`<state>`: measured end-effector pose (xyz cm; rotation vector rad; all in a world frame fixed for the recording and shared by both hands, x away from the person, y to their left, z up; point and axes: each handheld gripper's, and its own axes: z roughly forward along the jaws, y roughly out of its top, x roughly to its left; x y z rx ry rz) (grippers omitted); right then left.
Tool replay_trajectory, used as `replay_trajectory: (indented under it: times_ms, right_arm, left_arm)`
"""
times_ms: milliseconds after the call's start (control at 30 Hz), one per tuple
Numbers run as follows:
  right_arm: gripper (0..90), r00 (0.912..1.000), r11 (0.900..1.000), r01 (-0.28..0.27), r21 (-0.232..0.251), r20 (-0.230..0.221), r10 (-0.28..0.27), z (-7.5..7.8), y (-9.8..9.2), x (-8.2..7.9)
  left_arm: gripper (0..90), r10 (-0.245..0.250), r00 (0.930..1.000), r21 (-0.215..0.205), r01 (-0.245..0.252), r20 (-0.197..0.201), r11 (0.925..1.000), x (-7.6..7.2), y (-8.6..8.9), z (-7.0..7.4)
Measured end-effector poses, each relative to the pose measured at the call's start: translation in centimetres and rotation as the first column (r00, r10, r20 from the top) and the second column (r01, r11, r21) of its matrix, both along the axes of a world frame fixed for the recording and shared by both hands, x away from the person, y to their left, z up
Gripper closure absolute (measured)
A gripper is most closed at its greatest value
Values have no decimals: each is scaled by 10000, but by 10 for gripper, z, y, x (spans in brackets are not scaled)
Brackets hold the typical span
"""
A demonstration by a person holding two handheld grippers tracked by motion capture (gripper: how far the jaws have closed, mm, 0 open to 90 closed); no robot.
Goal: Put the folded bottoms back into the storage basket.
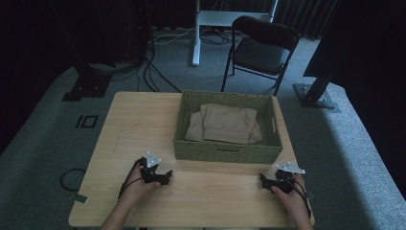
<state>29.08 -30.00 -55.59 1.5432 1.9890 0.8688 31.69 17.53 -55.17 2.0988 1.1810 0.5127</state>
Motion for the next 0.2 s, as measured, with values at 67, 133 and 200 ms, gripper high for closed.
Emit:
replay_trajectory:
  times_ms: [67,133,200]
  right_arm:
    - [137,10000,10000,0,-5,4,0,0,0,0]
    - [136,10000,10000,-6,-10,7,6,0,0,0]
    - [137,10000,10000,-12,-16,9,12,0,0,0]
  left_arm:
    - [161,19,10000,-1,-19,4,10000,0,0,0]
    - [162,94,10000,-12,-94,22,10000,0,-1,0]
    - [162,171,9999,-7,-171,14,9999,-1,-1,0]
